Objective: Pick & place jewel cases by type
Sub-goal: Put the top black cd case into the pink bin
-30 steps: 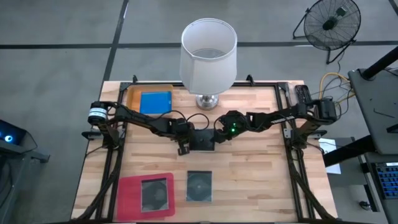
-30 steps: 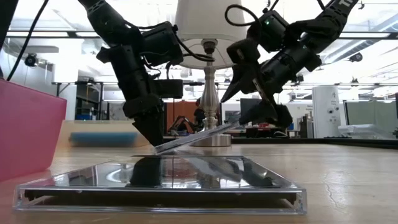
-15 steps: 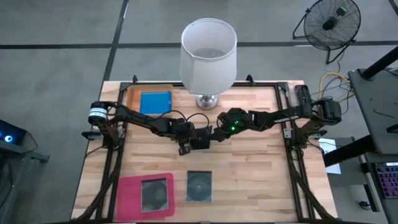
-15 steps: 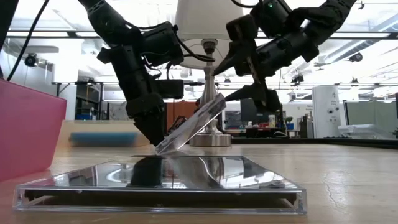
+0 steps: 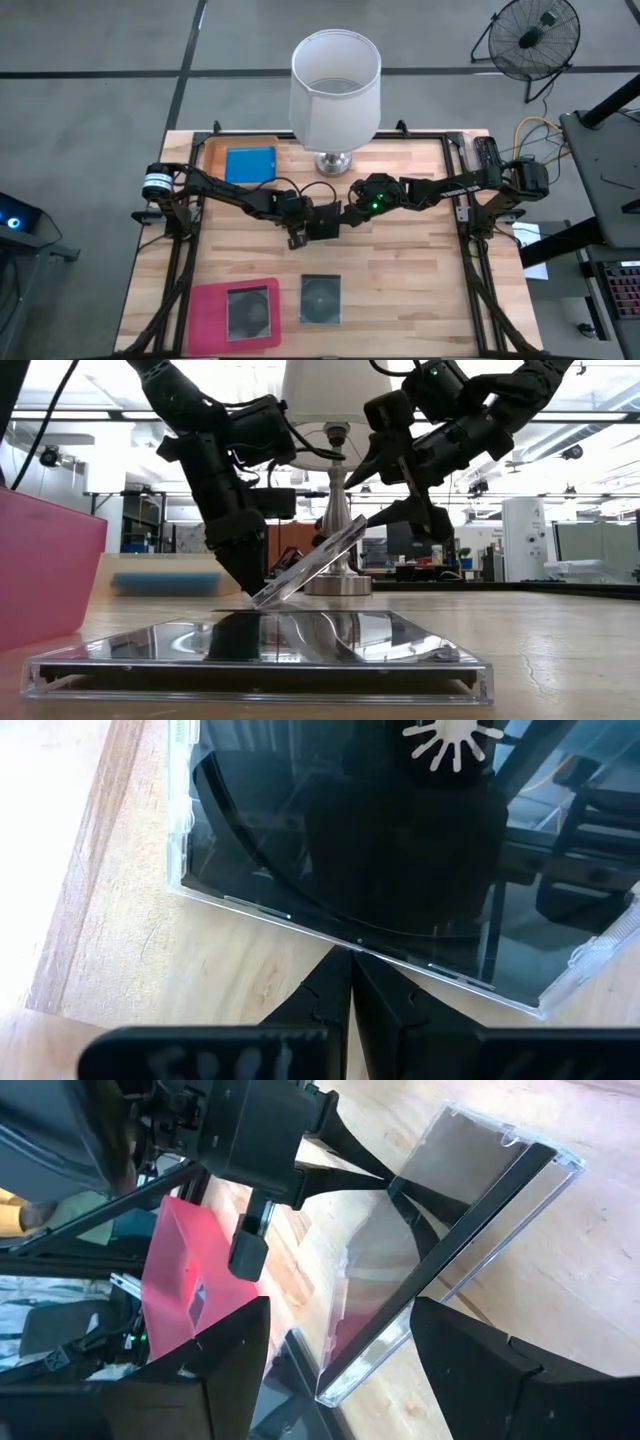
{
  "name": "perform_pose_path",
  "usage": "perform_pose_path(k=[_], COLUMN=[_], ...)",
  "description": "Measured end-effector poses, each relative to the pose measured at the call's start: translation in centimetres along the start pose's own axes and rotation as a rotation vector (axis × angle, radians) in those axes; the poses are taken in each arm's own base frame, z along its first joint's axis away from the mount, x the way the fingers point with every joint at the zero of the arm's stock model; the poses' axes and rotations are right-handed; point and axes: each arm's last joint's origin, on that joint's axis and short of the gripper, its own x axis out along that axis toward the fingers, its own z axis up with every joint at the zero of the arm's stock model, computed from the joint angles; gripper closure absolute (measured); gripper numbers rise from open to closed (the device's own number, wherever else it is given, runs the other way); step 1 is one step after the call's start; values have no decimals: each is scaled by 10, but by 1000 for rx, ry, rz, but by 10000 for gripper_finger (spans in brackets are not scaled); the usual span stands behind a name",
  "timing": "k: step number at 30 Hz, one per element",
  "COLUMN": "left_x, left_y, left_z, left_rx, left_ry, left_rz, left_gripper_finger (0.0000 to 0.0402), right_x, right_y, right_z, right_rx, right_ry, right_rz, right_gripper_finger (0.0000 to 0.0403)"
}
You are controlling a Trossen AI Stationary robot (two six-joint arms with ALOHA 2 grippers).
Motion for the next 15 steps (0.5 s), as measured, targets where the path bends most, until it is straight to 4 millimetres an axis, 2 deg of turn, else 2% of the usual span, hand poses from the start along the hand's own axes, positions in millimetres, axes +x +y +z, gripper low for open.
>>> perform_pose_path(k=[15], left_x=[-5], left_y=[0], left_z=[8], left_rx=[-5], left_ry=[16], left_rz=[4], left_gripper_finger=[402], right_x=[0], right_y=[6], right_z=[4], right_rx=[-19], right_ry=[-34], right_rz=[69], right_gripper_finger=[168])
